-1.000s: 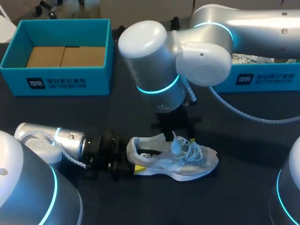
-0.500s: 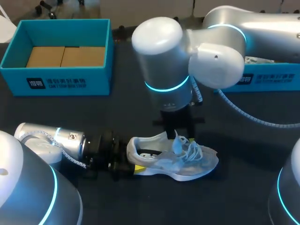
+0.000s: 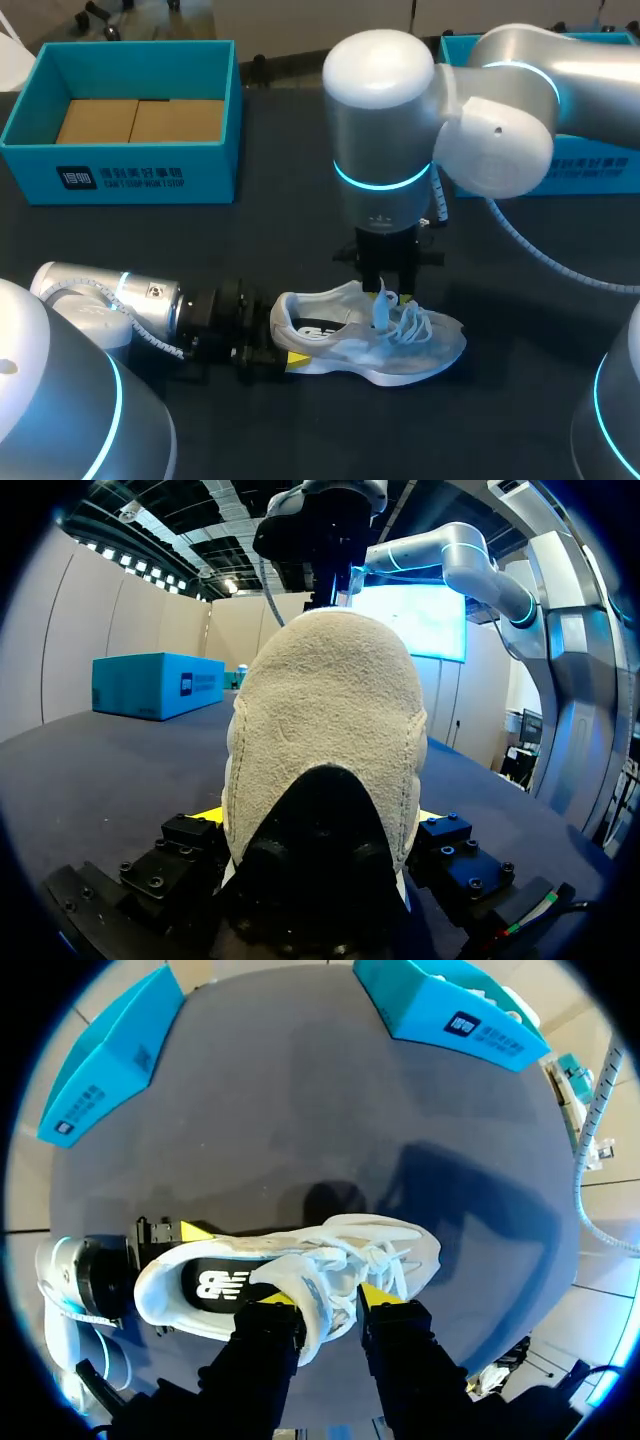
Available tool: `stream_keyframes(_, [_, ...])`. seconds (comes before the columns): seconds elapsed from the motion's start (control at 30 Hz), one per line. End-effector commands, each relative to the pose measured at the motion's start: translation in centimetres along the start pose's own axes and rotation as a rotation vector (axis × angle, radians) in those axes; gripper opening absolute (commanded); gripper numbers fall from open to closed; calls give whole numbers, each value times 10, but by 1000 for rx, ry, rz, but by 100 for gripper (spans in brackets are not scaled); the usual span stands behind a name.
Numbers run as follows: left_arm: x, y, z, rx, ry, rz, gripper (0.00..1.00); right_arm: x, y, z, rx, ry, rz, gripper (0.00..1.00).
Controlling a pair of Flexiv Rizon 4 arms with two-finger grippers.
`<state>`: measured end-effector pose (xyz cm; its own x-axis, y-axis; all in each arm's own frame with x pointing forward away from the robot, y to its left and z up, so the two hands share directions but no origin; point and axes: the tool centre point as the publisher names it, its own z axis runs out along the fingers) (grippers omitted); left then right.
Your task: Take the shoe out of the shoebox, open the shoe tongue, remove and reinsert the insole, then place the shoe into the shoebox
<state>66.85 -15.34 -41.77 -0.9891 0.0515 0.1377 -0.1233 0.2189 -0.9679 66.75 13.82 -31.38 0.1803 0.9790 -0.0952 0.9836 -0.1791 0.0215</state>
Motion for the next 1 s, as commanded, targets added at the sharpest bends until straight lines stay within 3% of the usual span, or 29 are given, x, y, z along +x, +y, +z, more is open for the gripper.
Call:
stream_keyframes(0.03, [1, -1, -1, -2, -2, -1, 0, 0, -3, 2, -6, 10, 423, 24])
stream_keyframes(0.2, [1, -1, -1, -2, -2, -1, 0, -1, -2, 2, 14, 53, 386, 0])
stream_keyframes(0.57, [1, -1, -1, -2, -2, -1, 0, -26, -8, 0, 38, 237, 310, 0])
stream_keyframes(0.7, [1, -1, -1, -2, -2, -1, 0, -39, -10, 2, 9, 353, 259, 0])
stream_keyframes(1.0, [1, -1, -1, -2, -2, -1, 0, -58, -2, 10, -21, 486, 193, 0])
